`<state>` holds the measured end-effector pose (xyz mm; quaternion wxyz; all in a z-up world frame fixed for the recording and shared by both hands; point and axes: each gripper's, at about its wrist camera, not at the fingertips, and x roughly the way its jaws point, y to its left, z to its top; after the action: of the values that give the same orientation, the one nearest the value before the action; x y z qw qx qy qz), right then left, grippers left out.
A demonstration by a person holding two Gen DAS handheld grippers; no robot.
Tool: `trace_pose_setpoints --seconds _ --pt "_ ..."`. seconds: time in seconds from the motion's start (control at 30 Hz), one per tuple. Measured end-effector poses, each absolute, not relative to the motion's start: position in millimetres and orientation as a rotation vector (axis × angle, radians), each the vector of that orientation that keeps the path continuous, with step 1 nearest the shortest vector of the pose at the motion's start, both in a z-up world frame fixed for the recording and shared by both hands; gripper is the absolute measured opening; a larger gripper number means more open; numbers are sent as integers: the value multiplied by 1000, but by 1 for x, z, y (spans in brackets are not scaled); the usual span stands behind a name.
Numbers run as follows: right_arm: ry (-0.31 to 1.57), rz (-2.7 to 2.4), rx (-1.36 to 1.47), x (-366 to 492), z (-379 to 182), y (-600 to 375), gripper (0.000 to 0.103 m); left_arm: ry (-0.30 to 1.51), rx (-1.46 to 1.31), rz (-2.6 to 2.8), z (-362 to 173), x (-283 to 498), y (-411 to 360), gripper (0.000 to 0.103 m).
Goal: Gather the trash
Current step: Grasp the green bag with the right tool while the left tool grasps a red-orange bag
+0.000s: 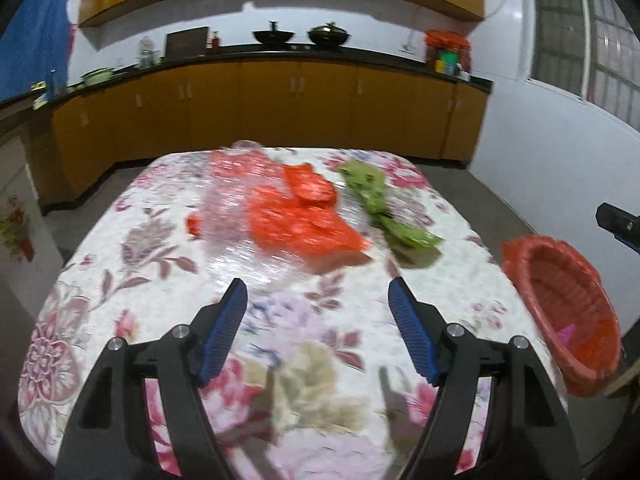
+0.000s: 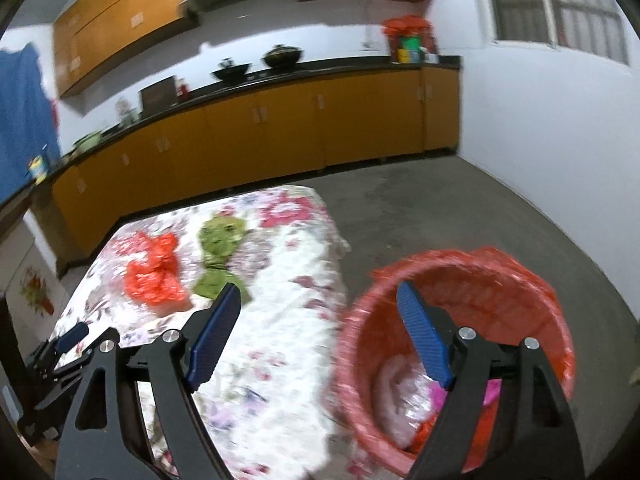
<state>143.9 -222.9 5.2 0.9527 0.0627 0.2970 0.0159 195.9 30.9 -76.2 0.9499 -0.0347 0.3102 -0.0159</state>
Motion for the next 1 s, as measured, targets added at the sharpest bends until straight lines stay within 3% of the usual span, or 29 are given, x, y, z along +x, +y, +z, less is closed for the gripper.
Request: trace_pose_setpoints --seconds 0.2,0.37,0.73,0.83,0.9,1.0 --pt "627 113 67 188 0 -177 62 590 -98 56 -66 204 55 72" --pt "706 188 51 239 -23 -141 54 581 -127 112 -66 207 80 72" --pt "924 206 24 310 -101 -106 53 595 -133 137 -76 227 98 72" --pt "932 213 11 311 -103 -104 30 596 -130 124 -77 234 94 72" --pt "926 200 -15 309 -103 -106 5 593 -129 106 -76 239 88 72" --pt "925 212 16 299 -102 -121 4 579 -120 73 -72 250 74 72"
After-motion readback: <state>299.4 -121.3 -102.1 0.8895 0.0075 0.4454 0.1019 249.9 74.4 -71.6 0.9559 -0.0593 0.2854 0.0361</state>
